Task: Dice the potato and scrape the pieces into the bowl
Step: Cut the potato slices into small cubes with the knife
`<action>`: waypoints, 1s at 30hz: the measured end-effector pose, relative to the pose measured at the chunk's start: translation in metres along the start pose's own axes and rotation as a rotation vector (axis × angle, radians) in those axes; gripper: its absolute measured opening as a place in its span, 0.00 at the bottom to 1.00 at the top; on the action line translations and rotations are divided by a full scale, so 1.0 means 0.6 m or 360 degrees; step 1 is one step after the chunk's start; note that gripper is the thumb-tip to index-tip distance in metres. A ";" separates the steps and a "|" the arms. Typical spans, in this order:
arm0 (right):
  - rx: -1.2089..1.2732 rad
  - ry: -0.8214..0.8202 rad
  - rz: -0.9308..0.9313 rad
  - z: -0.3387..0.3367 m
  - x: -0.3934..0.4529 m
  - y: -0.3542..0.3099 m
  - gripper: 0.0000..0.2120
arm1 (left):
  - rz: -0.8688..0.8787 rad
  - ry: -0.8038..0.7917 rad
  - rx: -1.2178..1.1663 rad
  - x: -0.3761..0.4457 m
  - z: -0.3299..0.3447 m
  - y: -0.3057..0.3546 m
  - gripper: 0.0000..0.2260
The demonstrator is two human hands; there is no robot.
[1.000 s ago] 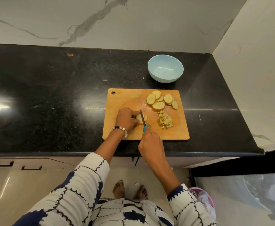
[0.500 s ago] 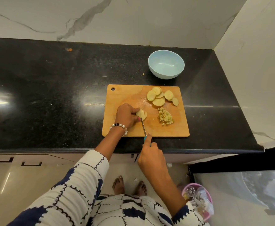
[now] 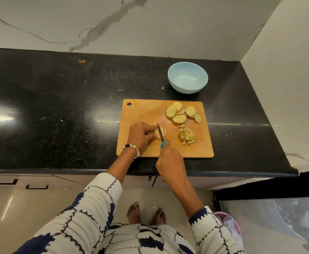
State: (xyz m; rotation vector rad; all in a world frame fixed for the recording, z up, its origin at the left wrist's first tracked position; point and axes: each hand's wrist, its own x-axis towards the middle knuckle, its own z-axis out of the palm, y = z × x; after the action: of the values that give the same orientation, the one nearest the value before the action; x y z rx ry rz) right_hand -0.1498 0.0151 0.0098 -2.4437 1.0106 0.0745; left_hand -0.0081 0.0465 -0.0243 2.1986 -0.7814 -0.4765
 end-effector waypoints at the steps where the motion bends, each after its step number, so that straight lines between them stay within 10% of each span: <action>1: -0.0016 -0.0007 0.0001 0.002 0.000 0.000 0.28 | -0.0002 0.0000 -0.0006 0.002 0.001 0.000 0.18; 19: -0.0132 -0.0291 0.0054 -0.012 -0.079 -0.006 0.31 | -0.0025 0.0068 -0.0025 0.010 0.013 -0.003 0.17; 30: 0.0026 -0.0014 -0.0011 -0.013 -0.010 -0.006 0.28 | 0.0013 0.0103 -0.0061 0.001 0.004 -0.016 0.14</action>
State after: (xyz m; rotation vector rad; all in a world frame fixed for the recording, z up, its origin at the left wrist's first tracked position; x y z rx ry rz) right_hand -0.1525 0.0177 0.0196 -2.4302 0.9950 0.0744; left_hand -0.0051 0.0500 -0.0331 2.1635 -0.7405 -0.4108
